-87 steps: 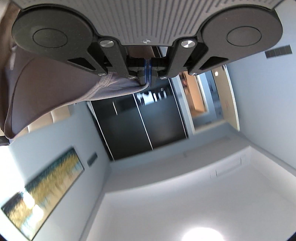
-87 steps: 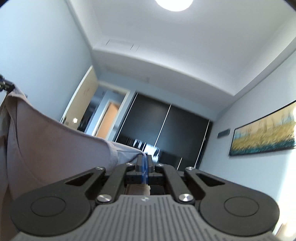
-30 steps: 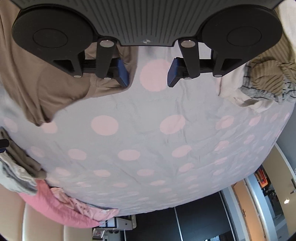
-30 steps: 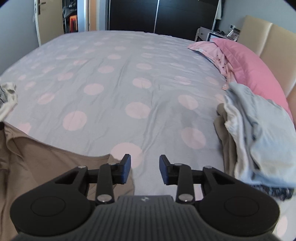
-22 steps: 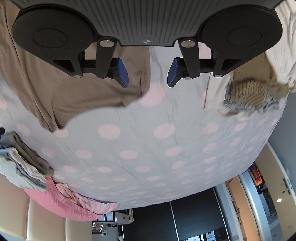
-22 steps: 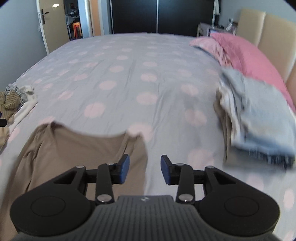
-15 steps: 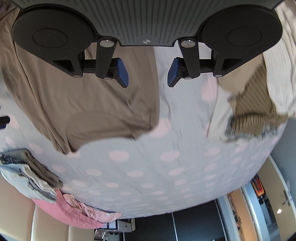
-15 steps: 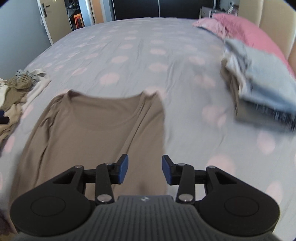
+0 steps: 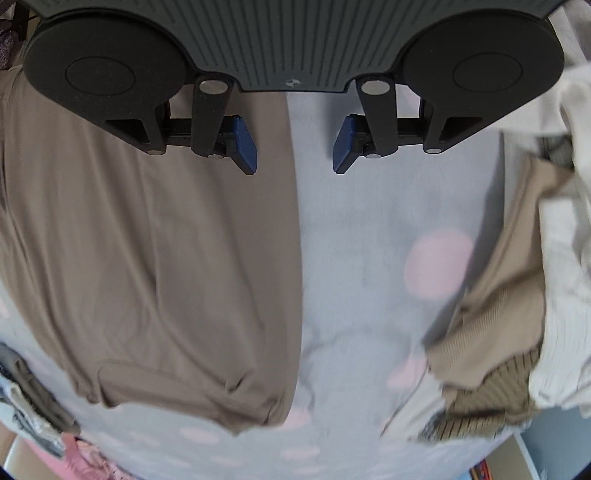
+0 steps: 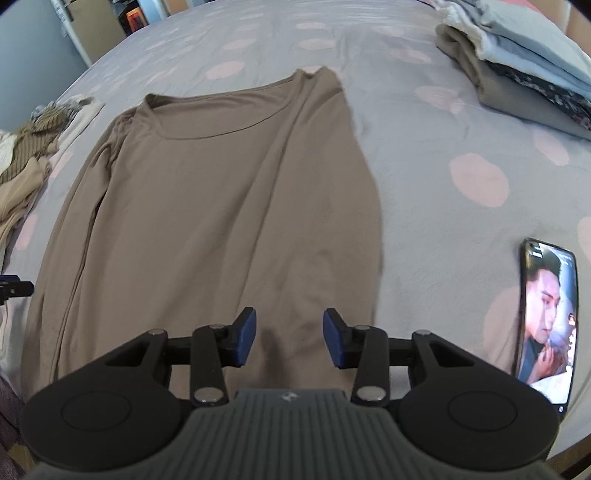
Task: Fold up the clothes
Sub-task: 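Grasp the shirt hem with the right gripper while the left gripper grasps it too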
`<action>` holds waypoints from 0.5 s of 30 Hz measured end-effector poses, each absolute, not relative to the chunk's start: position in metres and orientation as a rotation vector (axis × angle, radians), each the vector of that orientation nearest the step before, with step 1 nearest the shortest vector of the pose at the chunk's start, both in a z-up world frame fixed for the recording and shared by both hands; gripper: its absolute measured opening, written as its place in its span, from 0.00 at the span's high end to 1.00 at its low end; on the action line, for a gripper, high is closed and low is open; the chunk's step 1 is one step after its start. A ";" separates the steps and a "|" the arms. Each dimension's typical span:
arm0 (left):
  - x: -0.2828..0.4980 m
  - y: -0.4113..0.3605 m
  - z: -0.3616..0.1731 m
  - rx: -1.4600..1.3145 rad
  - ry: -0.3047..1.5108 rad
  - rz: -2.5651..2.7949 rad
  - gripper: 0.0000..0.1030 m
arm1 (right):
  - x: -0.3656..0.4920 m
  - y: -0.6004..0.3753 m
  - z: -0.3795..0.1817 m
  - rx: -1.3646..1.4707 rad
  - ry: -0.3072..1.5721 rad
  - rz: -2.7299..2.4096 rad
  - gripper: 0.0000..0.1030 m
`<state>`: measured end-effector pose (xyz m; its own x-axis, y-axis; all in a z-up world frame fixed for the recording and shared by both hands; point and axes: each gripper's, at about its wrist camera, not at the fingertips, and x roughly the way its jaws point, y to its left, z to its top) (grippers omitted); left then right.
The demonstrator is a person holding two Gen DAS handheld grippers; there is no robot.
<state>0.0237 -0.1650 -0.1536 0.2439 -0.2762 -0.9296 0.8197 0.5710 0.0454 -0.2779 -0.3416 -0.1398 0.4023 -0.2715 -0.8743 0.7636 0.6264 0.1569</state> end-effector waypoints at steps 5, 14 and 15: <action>0.021 -0.166 -0.158 0.627 1.077 -0.806 0.68 | -0.264 -0.328 -0.144 0.554 0.964 -0.656 0.59; 0.007 -0.174 -0.161 0.672 1.049 -0.838 0.96 | -0.253 -0.315 -0.158 0.453 1.024 -0.635 0.94; 0.006 -0.174 -0.161 0.678 1.041 -0.843 0.98 | -0.255 -0.317 -0.157 0.463 1.019 -0.638 0.95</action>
<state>0.0057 -0.1743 -0.1607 0.2592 -0.2684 -0.9278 0.8516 0.5167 0.0884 -0.2547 -0.3166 -0.1569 0.3718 -0.2702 -0.8881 0.6803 0.7303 0.0626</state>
